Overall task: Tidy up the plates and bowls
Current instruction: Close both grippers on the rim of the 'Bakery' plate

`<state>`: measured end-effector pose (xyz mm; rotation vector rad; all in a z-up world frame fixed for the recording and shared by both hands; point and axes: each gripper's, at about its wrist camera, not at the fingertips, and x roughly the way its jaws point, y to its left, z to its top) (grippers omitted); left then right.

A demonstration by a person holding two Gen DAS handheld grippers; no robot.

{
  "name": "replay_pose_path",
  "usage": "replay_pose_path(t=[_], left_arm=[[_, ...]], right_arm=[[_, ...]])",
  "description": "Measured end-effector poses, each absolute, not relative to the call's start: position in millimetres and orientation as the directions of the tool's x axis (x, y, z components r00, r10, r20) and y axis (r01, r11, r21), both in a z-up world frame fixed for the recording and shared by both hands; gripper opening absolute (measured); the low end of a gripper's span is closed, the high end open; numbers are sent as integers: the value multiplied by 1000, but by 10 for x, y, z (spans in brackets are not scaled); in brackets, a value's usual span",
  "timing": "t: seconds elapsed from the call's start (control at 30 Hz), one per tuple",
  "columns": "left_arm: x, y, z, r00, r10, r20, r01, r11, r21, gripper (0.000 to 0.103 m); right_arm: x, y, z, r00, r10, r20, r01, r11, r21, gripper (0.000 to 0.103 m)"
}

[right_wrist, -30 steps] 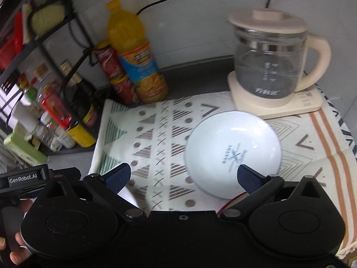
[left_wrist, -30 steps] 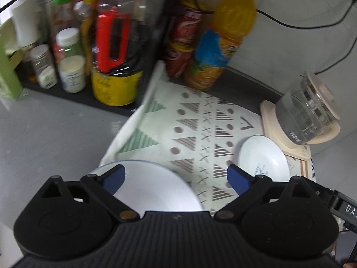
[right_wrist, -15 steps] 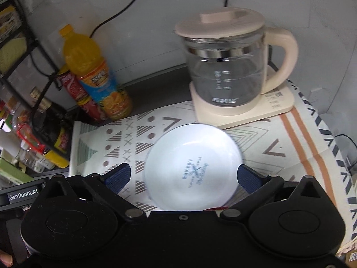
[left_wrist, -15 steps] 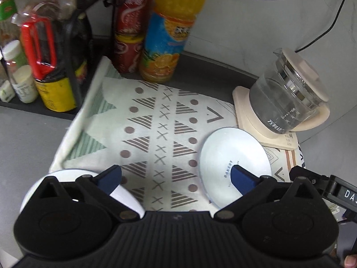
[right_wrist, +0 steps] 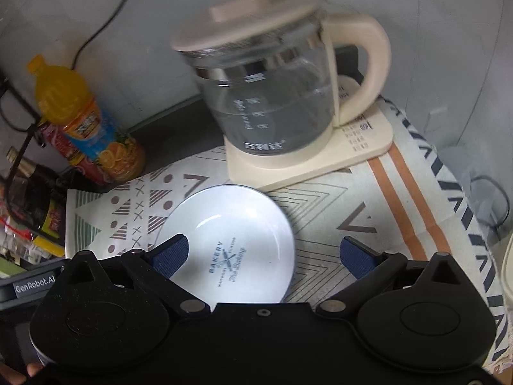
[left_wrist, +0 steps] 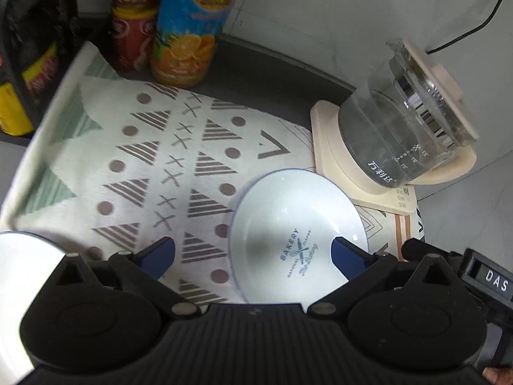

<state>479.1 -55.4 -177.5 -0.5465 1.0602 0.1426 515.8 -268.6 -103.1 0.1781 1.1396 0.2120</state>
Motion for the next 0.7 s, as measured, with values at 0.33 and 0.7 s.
replay_pose_path(t=[0.33, 0.7], left_arm=[[4948, -563, -2184, 429, -217, -877, -444, 795, -414, 100], [4922, -522, -2424, 400, -271, -876, -516, 723, -460, 61]], right_arm=[[5534, -2844, -1393, 283, 287, -915, -14, 955, 296, 84], [5735, -3010, -1892, 98, 385, -918, 144, 907, 396, 43]])
